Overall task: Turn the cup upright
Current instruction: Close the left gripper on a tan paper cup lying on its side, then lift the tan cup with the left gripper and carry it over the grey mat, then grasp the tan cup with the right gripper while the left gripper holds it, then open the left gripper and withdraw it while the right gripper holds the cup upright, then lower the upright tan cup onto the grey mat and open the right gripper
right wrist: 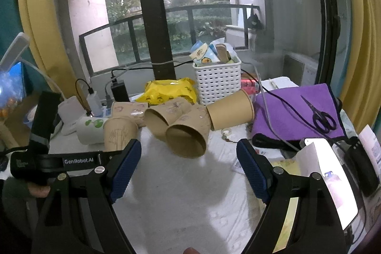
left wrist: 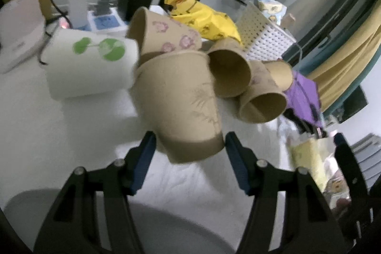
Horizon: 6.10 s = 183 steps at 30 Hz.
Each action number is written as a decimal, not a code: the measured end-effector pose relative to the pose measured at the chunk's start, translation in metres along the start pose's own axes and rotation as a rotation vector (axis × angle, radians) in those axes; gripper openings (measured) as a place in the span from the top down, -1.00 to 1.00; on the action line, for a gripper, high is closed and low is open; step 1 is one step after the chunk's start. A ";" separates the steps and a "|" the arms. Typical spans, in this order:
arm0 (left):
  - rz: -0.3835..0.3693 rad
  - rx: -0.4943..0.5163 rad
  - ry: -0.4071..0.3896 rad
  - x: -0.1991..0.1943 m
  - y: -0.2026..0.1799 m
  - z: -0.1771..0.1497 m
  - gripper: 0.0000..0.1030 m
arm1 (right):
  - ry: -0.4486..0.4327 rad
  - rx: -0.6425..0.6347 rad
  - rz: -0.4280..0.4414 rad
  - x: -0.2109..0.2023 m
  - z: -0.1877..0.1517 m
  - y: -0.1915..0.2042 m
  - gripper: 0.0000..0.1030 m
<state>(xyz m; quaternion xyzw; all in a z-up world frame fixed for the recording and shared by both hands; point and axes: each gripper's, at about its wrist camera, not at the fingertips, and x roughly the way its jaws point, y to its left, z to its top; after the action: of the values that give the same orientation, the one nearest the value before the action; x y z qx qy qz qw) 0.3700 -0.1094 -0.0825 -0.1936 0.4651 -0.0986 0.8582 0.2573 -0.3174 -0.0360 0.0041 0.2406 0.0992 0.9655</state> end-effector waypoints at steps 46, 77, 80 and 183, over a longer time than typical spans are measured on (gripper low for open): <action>0.031 0.252 -0.172 -0.131 -0.013 -0.069 -0.10 | -0.001 -0.036 0.060 -0.073 -0.016 0.061 -0.65; -0.003 0.251 -0.398 -0.251 0.067 -0.241 -0.11 | 0.082 -0.113 0.452 -0.159 -0.070 0.195 -0.65; -0.013 0.270 -0.440 -0.258 0.067 -0.248 -0.11 | 0.108 -0.107 0.507 -0.159 -0.074 0.204 -0.65; 0.039 0.069 -0.445 -0.267 0.117 -0.222 -0.70 | 0.027 -0.200 0.162 -0.083 -0.094 0.197 -0.57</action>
<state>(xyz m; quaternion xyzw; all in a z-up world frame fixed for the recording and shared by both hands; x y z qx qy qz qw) 0.0368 0.0366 -0.0388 -0.1721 0.2642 -0.0526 0.9475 0.1045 -0.1437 -0.0701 -0.0740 0.2415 0.2005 0.9466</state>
